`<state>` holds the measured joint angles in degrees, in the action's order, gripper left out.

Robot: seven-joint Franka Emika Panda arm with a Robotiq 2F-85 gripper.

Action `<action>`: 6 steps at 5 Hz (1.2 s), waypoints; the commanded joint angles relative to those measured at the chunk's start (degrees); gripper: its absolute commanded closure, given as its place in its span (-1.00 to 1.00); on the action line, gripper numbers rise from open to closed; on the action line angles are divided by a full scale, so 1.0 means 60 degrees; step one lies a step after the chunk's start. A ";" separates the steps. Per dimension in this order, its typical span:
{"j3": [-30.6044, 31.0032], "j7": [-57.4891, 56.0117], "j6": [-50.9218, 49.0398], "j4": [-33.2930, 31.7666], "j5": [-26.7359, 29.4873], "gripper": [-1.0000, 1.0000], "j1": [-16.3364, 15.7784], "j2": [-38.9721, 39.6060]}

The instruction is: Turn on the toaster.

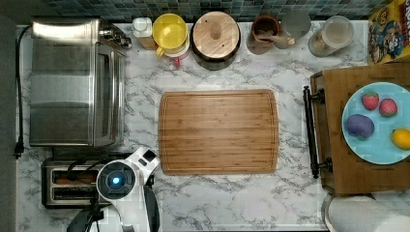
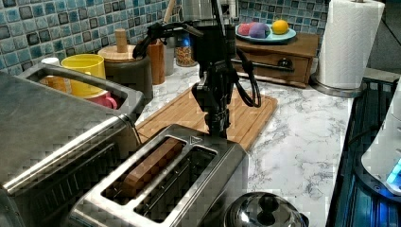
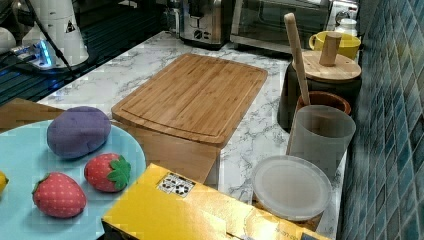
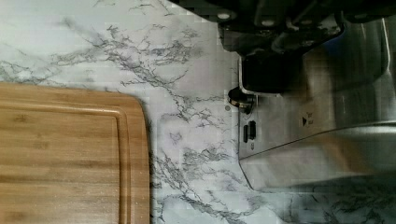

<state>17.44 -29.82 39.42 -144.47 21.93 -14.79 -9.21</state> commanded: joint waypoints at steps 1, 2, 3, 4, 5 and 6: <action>0.0328 0.2008 0.0732 0.0513 -0.1351 1.00 0.0051 0.2298; 0.0183 0.1674 -0.0007 0.0533 -0.1168 1.00 0.0072 0.3453; 0.0183 0.1674 -0.0008 0.0535 -0.1168 1.00 0.0073 0.3453; 0.0081 0.1654 -0.0014 0.0537 -0.1142 1.00 -0.0032 0.3446; 0.0111 0.1659 -0.0012 0.0538 -0.1149 1.00 -0.0001 0.3449; 0.0102 0.1658 -0.0012 0.0538 -0.1147 1.00 -0.0011 0.3448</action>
